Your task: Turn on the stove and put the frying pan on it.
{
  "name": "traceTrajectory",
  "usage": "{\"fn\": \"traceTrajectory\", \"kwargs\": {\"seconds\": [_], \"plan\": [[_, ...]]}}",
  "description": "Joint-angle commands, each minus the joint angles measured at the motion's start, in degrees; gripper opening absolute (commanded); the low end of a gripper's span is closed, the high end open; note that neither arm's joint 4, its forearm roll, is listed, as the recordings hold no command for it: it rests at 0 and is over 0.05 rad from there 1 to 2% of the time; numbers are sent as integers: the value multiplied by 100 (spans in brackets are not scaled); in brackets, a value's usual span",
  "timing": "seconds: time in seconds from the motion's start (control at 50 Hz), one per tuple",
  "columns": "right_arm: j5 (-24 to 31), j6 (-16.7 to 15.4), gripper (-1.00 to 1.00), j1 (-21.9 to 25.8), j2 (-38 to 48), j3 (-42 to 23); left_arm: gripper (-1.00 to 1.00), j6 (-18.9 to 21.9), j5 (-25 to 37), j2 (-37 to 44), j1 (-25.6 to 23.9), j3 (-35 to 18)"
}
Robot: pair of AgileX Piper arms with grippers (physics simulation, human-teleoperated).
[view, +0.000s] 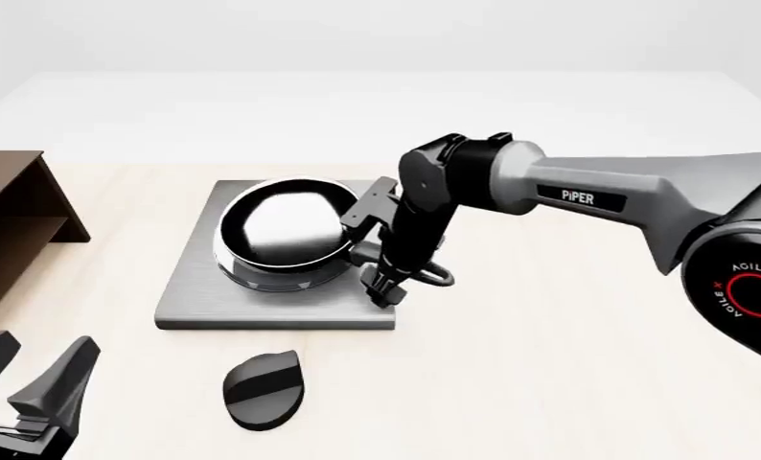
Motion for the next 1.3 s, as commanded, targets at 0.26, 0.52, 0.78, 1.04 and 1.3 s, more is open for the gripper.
{"fn": "traceTrajectory", "kwargs": {"seconds": [0.26, 0.52, 0.78, 1.04, 1.3], "plan": [[318, -136, 100, -146, -426, -257, 100, 23, -3, 0, -1, 0], [463, -229, 100, -156, -888, -129, 100, 40, -2, 0, 3, 0], [246, -46, 100, 115, -1587, 394, 100, 36, -3, 0, 3, 0], [-329, 90, 100, 131, -2679, 1303, 100, 19, 2, 0, 7, 0], [-930, 98, 100, 228, -3563, 2308, 100, 44, -4, 0, 17, 0]]}}
